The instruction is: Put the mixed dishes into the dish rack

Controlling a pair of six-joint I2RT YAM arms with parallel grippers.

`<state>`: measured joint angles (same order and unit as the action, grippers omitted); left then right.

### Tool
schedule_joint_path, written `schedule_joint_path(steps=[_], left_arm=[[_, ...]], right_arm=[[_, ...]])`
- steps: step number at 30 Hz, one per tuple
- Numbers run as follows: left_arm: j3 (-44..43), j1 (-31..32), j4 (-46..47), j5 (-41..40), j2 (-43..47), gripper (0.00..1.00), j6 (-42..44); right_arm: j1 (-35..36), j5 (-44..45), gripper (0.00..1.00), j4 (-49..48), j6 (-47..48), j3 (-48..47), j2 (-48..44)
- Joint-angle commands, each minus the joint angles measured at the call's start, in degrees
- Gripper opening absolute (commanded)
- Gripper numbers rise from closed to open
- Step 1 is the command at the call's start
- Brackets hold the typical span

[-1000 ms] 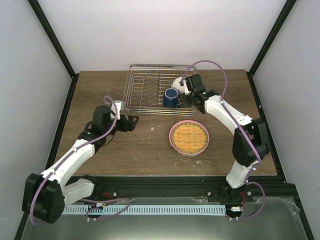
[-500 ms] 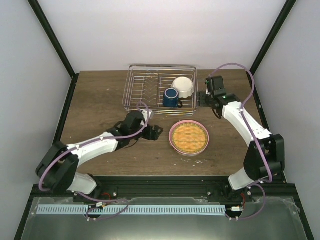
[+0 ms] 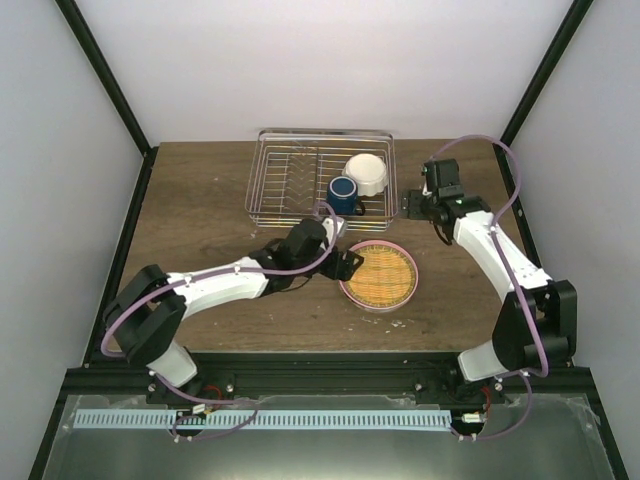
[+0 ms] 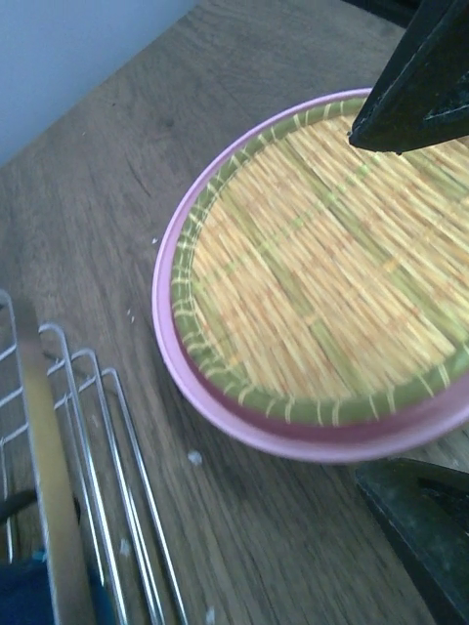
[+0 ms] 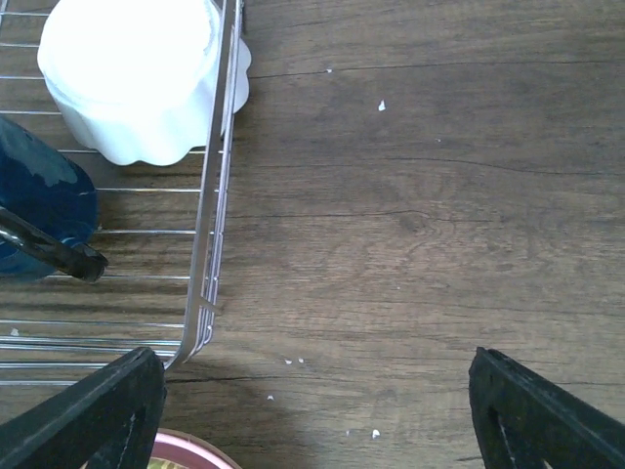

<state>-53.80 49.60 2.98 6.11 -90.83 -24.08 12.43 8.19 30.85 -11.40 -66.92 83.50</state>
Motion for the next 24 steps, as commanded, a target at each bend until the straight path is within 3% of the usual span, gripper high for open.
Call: schedule_joint_path(steps=[1, 24], left_arm=[[-2.7, 2.4, 0.0, -0.6, -3.0, 0.87, -0.8], [-6.7, 3.9, -2.3, -1.4, -11.4, 0.86, -0.6]], right_arm=[[-1.3, -0.7, 0.87, -0.1, 0.3, 0.7, -2.6], [-2.8, -2.1, 0.90, -2.0, 1.1, 3.3, -3.5]])
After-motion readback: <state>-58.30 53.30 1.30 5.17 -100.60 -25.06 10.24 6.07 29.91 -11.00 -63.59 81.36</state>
